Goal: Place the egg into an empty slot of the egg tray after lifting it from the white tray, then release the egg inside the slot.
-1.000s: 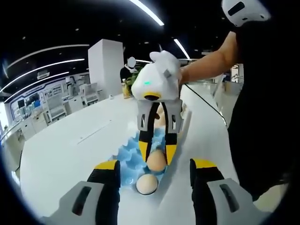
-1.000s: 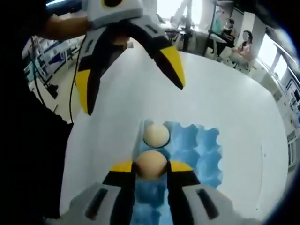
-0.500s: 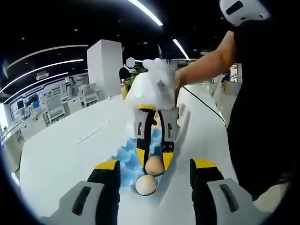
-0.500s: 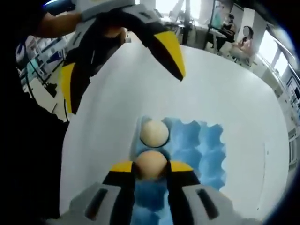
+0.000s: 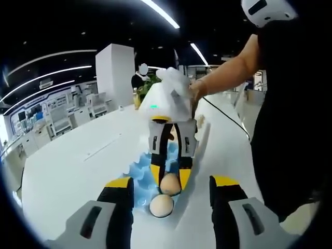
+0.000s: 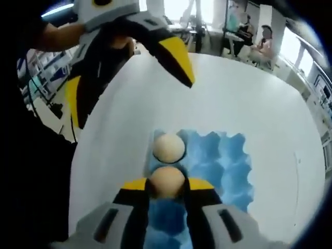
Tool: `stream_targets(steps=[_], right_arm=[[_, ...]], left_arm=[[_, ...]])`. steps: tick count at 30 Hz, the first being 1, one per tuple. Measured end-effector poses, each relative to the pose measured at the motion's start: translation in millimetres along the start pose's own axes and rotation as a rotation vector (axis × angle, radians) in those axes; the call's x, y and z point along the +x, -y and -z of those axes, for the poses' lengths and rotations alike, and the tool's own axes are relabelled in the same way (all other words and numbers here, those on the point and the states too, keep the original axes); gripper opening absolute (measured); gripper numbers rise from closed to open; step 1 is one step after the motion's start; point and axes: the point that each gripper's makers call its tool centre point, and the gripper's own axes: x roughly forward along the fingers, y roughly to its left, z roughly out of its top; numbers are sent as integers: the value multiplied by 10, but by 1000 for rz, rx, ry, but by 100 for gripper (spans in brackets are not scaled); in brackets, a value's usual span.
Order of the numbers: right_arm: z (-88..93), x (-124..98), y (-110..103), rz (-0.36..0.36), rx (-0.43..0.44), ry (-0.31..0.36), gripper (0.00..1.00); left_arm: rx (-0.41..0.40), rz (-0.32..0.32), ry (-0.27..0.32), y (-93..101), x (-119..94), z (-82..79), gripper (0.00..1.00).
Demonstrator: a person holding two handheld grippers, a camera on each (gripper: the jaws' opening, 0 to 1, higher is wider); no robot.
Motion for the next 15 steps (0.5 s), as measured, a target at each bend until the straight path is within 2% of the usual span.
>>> stream_targets(steps=[14, 15], right_arm=[[-21, -25, -17, 20, -29, 60, 28], [-13, -51, -35, 18, -52, 66, 29]], left_arm=[[-1, -6, 2, -5, -14, -23, 60], [0, -6, 2, -1, -14, -24, 60]])
